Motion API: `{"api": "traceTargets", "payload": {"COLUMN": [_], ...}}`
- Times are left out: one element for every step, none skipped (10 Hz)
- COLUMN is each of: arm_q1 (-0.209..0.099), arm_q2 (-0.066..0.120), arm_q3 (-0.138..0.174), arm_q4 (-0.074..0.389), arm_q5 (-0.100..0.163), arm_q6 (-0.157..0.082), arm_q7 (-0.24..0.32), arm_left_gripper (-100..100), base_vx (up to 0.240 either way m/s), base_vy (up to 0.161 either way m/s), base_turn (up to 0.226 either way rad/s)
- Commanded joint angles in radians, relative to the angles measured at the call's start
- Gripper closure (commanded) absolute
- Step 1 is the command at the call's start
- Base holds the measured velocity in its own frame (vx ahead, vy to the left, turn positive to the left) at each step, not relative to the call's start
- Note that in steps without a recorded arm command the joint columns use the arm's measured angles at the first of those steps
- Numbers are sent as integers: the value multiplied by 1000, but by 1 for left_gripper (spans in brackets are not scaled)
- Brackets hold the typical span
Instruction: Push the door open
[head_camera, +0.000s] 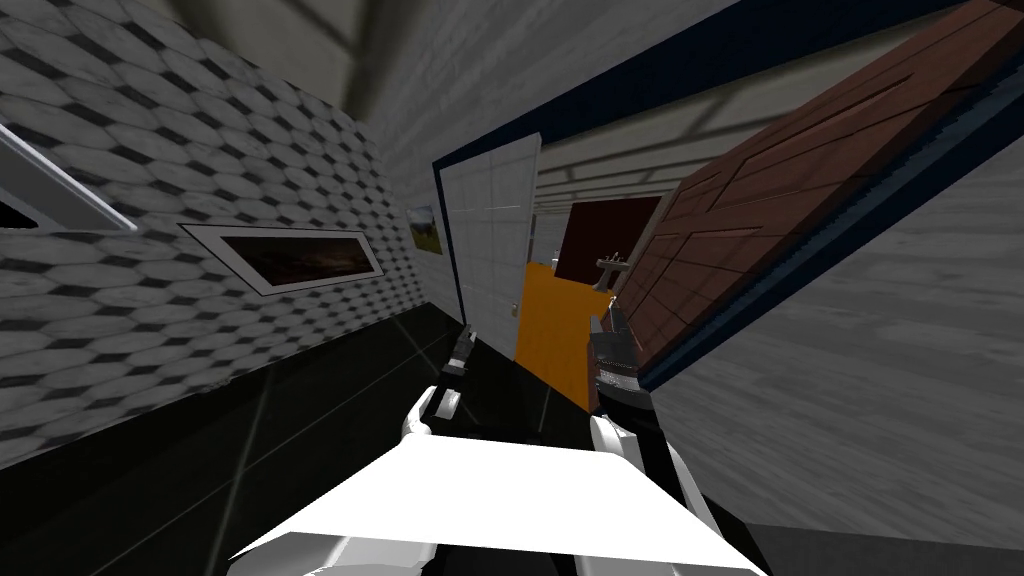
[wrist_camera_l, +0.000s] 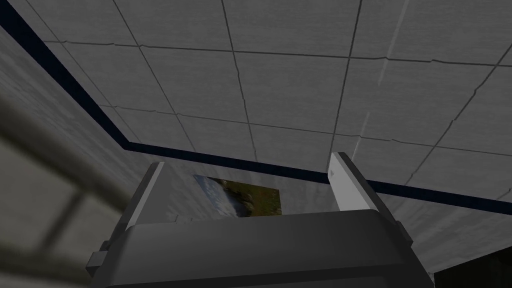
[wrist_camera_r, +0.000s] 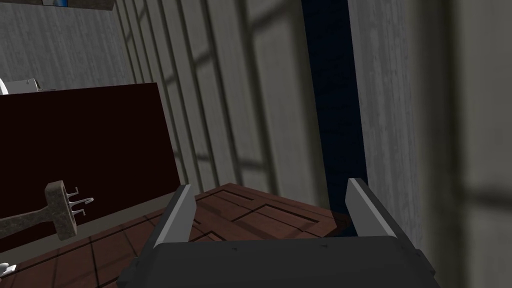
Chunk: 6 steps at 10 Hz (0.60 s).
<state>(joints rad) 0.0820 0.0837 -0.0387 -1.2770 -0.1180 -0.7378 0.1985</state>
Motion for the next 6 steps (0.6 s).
{"api": "traceTargets", "payload": {"arm_q1": [-26,-39,-52,-66,-79,-79], "arm_q2": [2,2,1,1,0,0], "arm_q3": [2,3,3,3,4,4], "arm_q4": [50,86,114,147,174,183], "arm_q5": [-10,-17,-25,-32,-39,-39], "arm_q6": [-11,-16,-21,-26,-31,-31], "arm_q7": [3,4,6,7,9,9], "arm_left_gripper": [-100,-100,-100,-100,-100,-100], "base_vx": [71,97,105,105,108,65], "base_vy": [20,10,11,28,34,18], "base_turn": [-77,-91,-75,-96,-72,-22]}}
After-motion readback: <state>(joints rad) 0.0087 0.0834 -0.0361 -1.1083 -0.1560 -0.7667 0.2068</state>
